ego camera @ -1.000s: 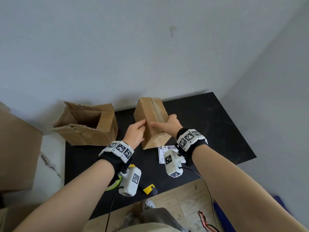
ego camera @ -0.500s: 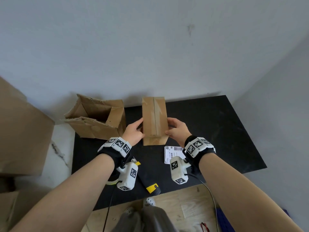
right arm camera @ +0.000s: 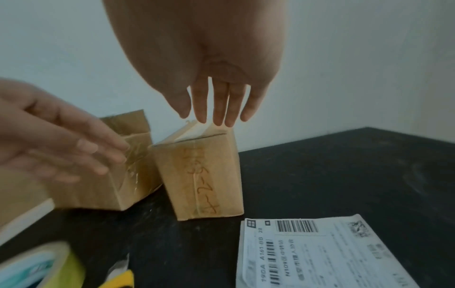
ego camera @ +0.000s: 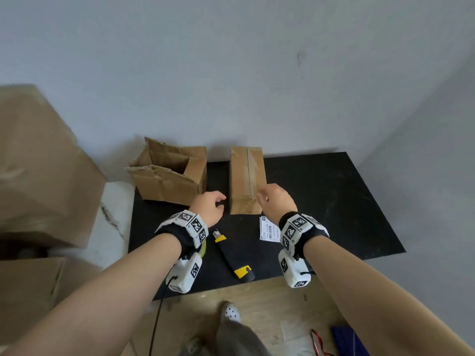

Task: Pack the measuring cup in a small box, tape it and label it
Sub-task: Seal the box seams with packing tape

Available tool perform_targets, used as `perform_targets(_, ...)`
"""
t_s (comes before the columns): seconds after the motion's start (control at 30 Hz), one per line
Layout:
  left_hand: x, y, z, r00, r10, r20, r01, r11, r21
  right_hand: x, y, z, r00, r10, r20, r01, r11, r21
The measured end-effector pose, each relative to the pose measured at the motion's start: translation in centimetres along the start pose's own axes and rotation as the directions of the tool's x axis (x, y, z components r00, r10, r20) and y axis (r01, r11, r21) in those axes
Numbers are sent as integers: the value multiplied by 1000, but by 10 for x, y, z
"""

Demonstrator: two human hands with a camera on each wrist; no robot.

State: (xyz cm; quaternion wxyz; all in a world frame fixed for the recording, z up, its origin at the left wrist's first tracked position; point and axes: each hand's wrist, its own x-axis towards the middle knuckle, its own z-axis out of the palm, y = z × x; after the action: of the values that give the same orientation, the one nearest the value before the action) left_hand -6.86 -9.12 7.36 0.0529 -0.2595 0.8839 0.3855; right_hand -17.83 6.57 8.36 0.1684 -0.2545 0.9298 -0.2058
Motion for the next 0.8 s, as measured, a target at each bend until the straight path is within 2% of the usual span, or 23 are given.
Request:
perform_targets(0.13,-29,-20,-3,997,47,60,-54,991,119,-31,-14,18,997,-61,52,69,984,-162)
perform_targets(0.23,-52,-40,-4,995,43,89,-59,980,192,-55,-24,37,993,-112,45,120,959,-255)
perform_targets(0.4,-83,-80,3,988,10,153,-65,933,355,-85,-38,77,983,-133,126,159,960,-230)
perform_targets(0.53,-99,-108,17,975,35,218,-122,909,398,-100,-42,106,971,-116,209,171,948,-268)
perform_targets(0.7,-102,-125,33,979,107,175,-172,892,417,-110,-37,134,962,-45,269,111,965,-236)
perform_targets(0.8,-96,-125,38,974,147,173,-217,820,529,-113,-35,144,953,-9,303,76,974,-212)
